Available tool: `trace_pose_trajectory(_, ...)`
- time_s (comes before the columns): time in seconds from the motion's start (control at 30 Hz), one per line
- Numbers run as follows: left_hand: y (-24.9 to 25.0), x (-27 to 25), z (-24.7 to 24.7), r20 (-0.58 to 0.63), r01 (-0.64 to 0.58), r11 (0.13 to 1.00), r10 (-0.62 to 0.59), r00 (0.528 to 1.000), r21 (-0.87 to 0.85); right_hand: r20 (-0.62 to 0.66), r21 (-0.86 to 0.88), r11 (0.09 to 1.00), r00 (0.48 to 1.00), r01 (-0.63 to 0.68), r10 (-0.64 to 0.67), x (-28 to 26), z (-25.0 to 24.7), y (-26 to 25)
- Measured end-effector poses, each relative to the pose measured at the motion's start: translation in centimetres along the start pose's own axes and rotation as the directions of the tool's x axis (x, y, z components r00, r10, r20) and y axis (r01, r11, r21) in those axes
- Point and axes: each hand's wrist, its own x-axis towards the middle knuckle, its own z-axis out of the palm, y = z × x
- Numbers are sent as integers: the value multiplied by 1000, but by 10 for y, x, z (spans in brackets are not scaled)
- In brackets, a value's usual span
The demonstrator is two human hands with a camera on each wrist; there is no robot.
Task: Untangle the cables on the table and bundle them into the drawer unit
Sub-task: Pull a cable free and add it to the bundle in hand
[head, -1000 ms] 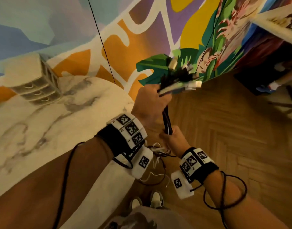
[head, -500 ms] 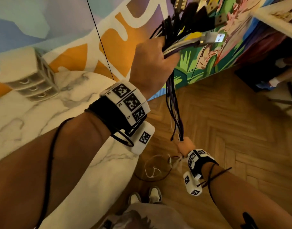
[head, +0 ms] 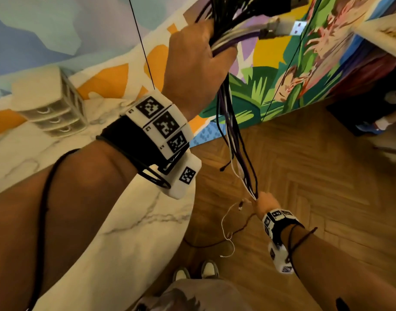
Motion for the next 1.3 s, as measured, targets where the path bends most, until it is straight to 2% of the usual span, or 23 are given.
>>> trace_pose_trajectory(0.1, -1, 5, 0, -4, 3, 1000, -3, 1000, 7, -48, -161, 987, 999, -25, 18, 2, -3, 3)
trace_pose_trajectory(0.2, -2, 5, 1, -21, -9, 1000, 9, 1000, 2, -82, -247, 968, 997, -35, 15, 7, -6, 11)
trace_pose_trajectory(0.3, -3, 3, 1, -13, -18, 1000, 18, 1000, 6, -8, -197, 979, 998, -56, 55, 9, -8, 16)
trace_pose_trajectory(0.4, -3, -1, 0, 18, -32, 999, 32, 999, -17, -40, -158, 984, 996, -87, 82, 9, -11, 20)
trace_pose_trajectory(0.57, -4, -3, 1, -13, -12, 998, 11, 1000, -60, -14, -11, 991, 991, -133, 132, 5, -14, 32)
trace_pose_trajectory(0.63, -4, -9, 8, -1, -6, 996, 6, 1000, -84, 1, 37, 992, 992, -124, 124, 5, -10, 39)
trace_pose_trajectory(0.7, -6, -20, 18, 41, 33, 990, -27, 999, -138, 74, 59, 993, 992, -107, 103, 2, -8, 40)
trace_pose_trajectory(0.77, -9, -32, 27, 91, 79, 982, -64, 994, -171, 147, 9, 999, 988, -48, 46, -11, -16, 30)
trace_pose_trajectory(0.83, -14, -45, 38, 134, 100, 983, -79, 988, -156, 134, -27, 996, 988, 80, -76, -20, -31, 14)
trace_pose_trajectory(0.9, -21, -58, 49, 174, 105, 987, -83, 981, -120, 8, 141, 954, 963, 265, -269, -28, -52, -10)
trace_pose_trajectory(0.93, -24, -65, 54, 193, 112, 989, -91, 977, -100, -81, 298, 883, 932, 361, -354, -32, -63, -22)
trace_pose_trajectory(1.0, -32, -76, 61, 228, 143, 988, -128, 965, -51, -174, 588, 651, 861, 480, -478, -44, -90, -46)
trace_pose_trajectory(1.07, -40, -85, 67, 250, 178, 984, -167, 954, -21, -166, 678, 522, 799, 518, -578, -56, -110, -72)
trace_pose_trajectory(1.13, -45, -92, 68, 267, 235, 972, -224, 937, -9, -162, 659, 516, 774, 547, -612, -65, -115, -97)
trace_pose_trajectory(1.2, -49, -96, 67, 288, 295, 955, -281, 915, -6, -210, 642, 510, 771, 572, -601, -67, -107, -116)
trace_pose_trajectory(1.23, -52, -97, 64, 305, 324, 946, -310, 901, 4, -240, 645, 516, 791, 564, -563, -64, -99, -121)
trace_pose_trajectory(1.3, -60, -95, 55, 318, 378, 925, -369, 873, 36, -300, 670, 555, 864, 493, -405, -55, -88, -122)
